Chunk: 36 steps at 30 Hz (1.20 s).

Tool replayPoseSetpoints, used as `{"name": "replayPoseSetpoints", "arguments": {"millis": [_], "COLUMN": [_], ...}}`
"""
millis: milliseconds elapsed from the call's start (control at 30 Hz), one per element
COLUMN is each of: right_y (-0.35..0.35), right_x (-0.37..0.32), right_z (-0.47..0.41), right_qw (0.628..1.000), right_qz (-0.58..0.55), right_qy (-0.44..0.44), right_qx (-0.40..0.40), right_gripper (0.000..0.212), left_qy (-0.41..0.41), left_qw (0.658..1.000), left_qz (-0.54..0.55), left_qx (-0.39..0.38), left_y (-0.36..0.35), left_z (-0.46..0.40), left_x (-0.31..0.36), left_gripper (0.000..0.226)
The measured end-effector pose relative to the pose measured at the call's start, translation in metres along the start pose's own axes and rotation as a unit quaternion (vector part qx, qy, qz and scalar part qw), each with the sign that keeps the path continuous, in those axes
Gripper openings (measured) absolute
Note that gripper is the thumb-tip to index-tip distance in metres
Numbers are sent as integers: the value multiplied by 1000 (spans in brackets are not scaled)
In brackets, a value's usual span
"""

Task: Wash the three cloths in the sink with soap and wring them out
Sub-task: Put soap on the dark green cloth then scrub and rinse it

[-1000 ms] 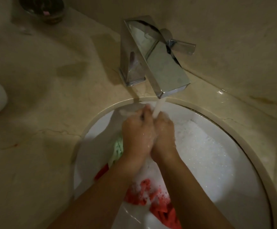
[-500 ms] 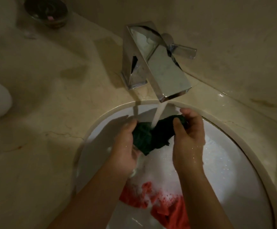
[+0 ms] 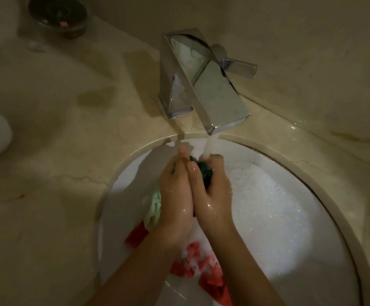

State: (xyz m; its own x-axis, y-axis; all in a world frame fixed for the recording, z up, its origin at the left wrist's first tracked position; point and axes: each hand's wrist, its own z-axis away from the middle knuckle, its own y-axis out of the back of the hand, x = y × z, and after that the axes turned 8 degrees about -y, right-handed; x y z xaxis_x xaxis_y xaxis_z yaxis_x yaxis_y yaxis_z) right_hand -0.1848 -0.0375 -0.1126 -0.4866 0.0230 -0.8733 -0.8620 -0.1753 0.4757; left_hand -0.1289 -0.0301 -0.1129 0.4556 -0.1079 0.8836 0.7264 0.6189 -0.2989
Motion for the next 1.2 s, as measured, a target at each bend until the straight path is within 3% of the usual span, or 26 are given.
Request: {"name": "replayPoseSetpoints", "arguments": {"millis": [133, 267, 333, 400, 467, 533, 633, 767, 900, 1000, 1033, 1100, 1133, 1200], "right_y": [-5, -9, -8, -4, 3, 12, 23, 34, 37, 42, 46, 55, 58, 62], "right_x": [-8, -7, -7, -8, -8, -6, 4, 24, 49, 74, 85, 108, 120, 132], "right_z": [-10, -18, -24, -29, -31, -26, -13, 9, 41, 66, 72, 81, 86, 92], "right_qw": [993, 975, 965, 956, 949, 944, 924, 887, 941, 975, 970, 904, 866, 848], "right_qz": [-91, -189, -214, -206, -183, -202, -283, -375, -233, -26, 91, 334, 408, 449], "right_qy": [-81, -110, -147, -204, -231, -232, -228, -241, -222, -146, -85, 55, 94, 114], "right_qx": [2, 51, 26, -47, -113, -117, -116, -125, -102, -165, -208, -260, -274, -257], "right_gripper": [30, 26, 23, 23, 29, 35, 28, 22, 13, 25, 21, 27, 39, 58], "left_qy": [-98, -177, -174, -158, -160, -164, -186, -241, -229, -200, -196, -169, -146, -87], "left_qw": [990, 972, 968, 963, 951, 936, 927, 887, 881, 877, 862, 820, 797, 745], "left_qz": [-72, -147, -173, -213, -263, -310, -324, -394, -413, -420, -441, -494, -521, -567], "left_qx": [73, 59, 52, 42, 26, 3, -7, 2, -28, -118, -153, -233, -269, -340], "left_y": [-2, -8, -9, -7, -2, 4, 21, 47, 55, 52, 52, 50, 50, 52], "left_z": [-9, -13, -18, -18, -15, -9, -6, 8, 22, 36, 40, 47, 48, 47], "left_x": [1, 2, 4, 6, 11, 17, 25, 28, 21, 9, 4, -8, -14, -24], "left_gripper": [36, 45, 47, 48, 44, 32, 8, 15, 20, 17, 14, 10, 10, 13]}}
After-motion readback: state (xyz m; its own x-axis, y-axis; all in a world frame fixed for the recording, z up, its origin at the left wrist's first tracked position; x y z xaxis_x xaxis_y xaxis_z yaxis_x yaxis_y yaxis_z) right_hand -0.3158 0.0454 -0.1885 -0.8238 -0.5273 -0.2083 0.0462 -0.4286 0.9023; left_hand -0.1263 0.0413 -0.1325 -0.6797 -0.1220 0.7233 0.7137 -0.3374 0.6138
